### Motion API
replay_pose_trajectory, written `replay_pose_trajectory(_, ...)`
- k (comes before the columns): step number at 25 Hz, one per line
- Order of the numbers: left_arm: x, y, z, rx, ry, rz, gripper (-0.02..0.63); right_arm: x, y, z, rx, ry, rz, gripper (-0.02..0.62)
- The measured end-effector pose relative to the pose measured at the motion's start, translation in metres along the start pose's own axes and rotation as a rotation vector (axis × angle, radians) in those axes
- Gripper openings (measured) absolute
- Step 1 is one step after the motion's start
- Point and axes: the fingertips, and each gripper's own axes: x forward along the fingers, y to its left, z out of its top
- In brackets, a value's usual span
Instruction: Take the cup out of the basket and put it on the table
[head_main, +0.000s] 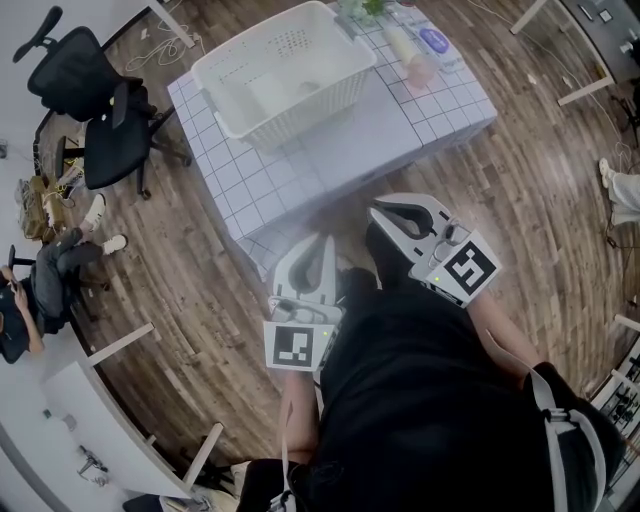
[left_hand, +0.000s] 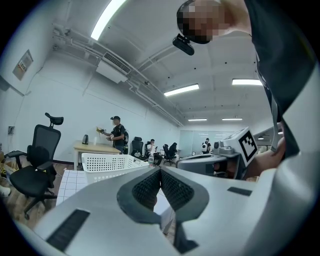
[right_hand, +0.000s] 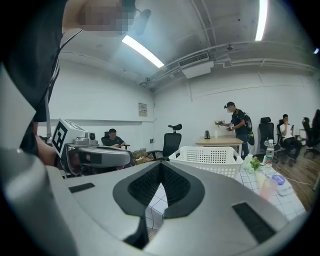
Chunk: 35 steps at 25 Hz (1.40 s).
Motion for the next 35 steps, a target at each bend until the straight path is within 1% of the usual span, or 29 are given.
replay_pose_trajectory(3,0.005,0.003,-0.001,0.007,0.007,0.002,0.009,0.005,-0.005,0.0,0.005,-0.001,0.005,0.015)
replay_pose_trajectory(6,0.012,0.009,0.0,0.01,0.011,0.012,0.009,0.015,-0.014,0.007,0.005,-0.041,0.012,0.015)
replay_pose_trajectory(10,0.027,0.016,0.006,0.007,0.006,0.025,0.009,0.025,-0.029,0.012,-0.004,-0.051,0.037,0.015)
replay_pose_trajectory(15,0.055,0.026,0.011,0.009,0.003,0.044,0.009,0.039,-0.053,0.018,-0.01,-0.059,0.066,0.015)
replay_pose_trajectory(18,0.07,0.032,0.009,0.044,0.021,0.045,0.009,0.047,-0.067,0.019,-0.009,-0.058,0.084,0.015)
replay_pose_trajectory(21,0.09,0.036,0.016,0.025,0.01,0.05,0.009,0.055,-0.083,0.023,-0.007,-0.06,0.101,0.015)
replay_pose_trajectory(25,0.111,0.044,0.016,0.059,0.021,0.055,0.009,0.065,-0.106,0.026,-0.011,-0.059,0.121,0.015)
replay_pose_trajectory(30,0.139,0.049,0.022,0.067,0.027,0.079,0.009,0.075,-0.133,0.032,-0.015,-0.064,0.155,0.015)
replay_pose_trajectory(33,0.157,0.05,0.028,0.067,0.013,0.094,0.009,0.079,-0.149,0.034,-0.016,-0.066,0.179,0.015)
replay_pose_trajectory(35,0.167,0.05,0.028,0.068,0.024,0.11,0.009,0.08,-0.158,0.035,-0.012,-0.07,0.191,0.015)
